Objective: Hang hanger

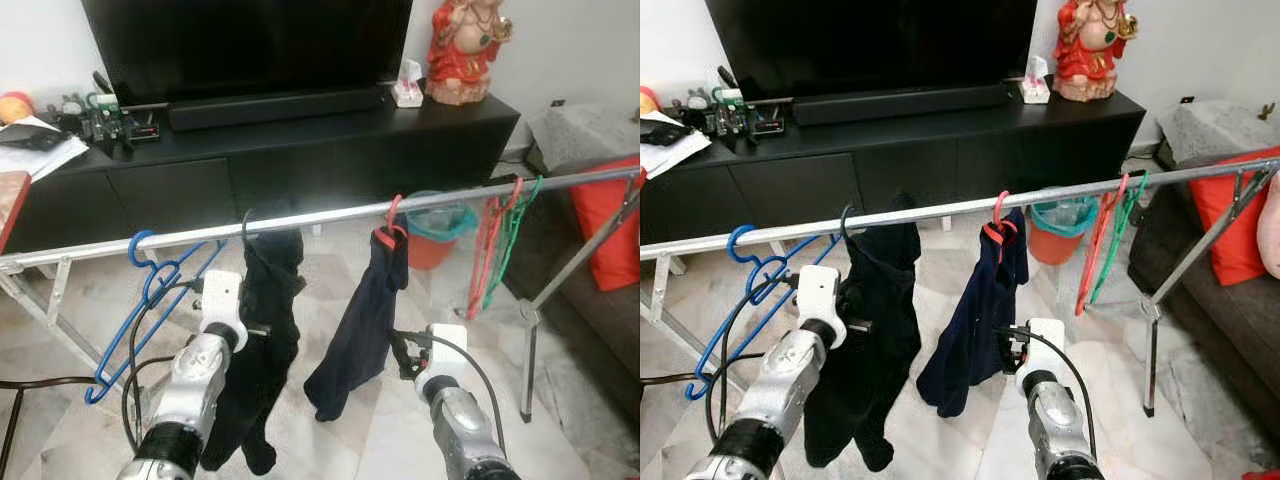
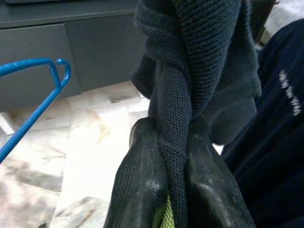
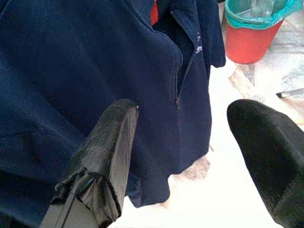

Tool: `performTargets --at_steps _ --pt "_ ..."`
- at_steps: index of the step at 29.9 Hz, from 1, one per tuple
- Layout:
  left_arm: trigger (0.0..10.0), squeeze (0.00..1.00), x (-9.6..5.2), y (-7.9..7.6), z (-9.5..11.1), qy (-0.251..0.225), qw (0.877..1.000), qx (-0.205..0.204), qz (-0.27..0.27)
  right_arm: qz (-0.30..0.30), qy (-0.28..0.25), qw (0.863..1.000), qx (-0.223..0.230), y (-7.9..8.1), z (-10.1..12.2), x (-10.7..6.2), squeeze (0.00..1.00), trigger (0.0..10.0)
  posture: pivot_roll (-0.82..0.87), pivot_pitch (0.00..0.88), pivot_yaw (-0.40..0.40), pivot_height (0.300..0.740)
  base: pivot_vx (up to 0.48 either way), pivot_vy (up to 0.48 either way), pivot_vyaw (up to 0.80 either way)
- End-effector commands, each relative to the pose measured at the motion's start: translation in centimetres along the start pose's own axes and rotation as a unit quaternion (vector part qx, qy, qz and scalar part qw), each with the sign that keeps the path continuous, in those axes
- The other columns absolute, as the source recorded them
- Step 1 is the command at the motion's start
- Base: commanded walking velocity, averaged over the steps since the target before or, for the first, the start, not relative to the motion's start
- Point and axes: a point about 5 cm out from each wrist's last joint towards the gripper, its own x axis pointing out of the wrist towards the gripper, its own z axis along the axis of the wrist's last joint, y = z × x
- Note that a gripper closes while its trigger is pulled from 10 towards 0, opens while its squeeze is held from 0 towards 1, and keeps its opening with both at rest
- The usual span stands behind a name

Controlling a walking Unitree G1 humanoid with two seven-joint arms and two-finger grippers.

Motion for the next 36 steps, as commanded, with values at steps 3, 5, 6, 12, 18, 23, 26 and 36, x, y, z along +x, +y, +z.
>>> performTargets --at_steps 3,5,6,12,18,23,26,36 --pt "10.0 0.00 0.8 0.4 1.0 -0.006 1.000 0.011 0.017 0.000 0.000 1.000 -0.003 0.3 0.0 0.1 0.00 10.0 -0.02 0.000 -0.005 0.740 0.000 0.000 0.00" --pt "10.0 0.00 1.3 0.3 1.2 0.000 1.000 0.017 0.014 -0.001 -0.001 1.000 -0.001 0.3 0.0 0.1 0.00 10.0 -0.02 0.000 0.001 0.740 0.000 0.000 0.00" --pt "10.0 0.00 1.4 0.2 1.3 0.001 1.000 0.019 0.013 -0.001 -0.001 1.000 -0.001 0.3 0.0 0.1 0.00 10.0 -0.02 0.000 0.001 0.740 0.000 0.000 0.00" --pt "10.0 0.00 2.2 0.5 1.6 0.012 0.999 -0.003 0.035 0.002 -0.005 1.000 0.002 0.5 0.2 0.2 0.00 10.0 -0.02 0.000 0.008 0.740 0.000 0.000 0.00" --pt "10.0 0.00 2.5 1.2 0.6 0.068 0.996 0.005 0.056 0.002 -0.013 1.000 0.002 0.7 0.6 0.3 0.00 10.0 -0.02 0.000 0.012 0.740 0.000 0.000 0.00" --pt "10.0 0.00 2.2 1.4 -0.2 0.085 0.995 0.012 0.054 0.002 -0.015 1.000 0.002 0.7 0.7 0.4 0.00 10.0 -0.02 0.000 0.016 0.740 0.000 0.000 0.00" --pt "10.0 0.00 2.0 1.3 -0.7 0.092 0.994 0.023 0.047 0.004 -0.017 1.000 0.001 0.9 0.9 0.4 0.00 10.0 -0.02 0.000 0.017 0.740 0.000 0.000 0.00" --pt "10.0 1.00 1.5 1.5 -0.4 0.045 0.997 0.040 0.039 0.008 -0.020 1.000 -0.001 1.0 0.9 0.4 0.00 10.0 -0.02 0.000 0.011 0.740 0.000 0.000 0.00"
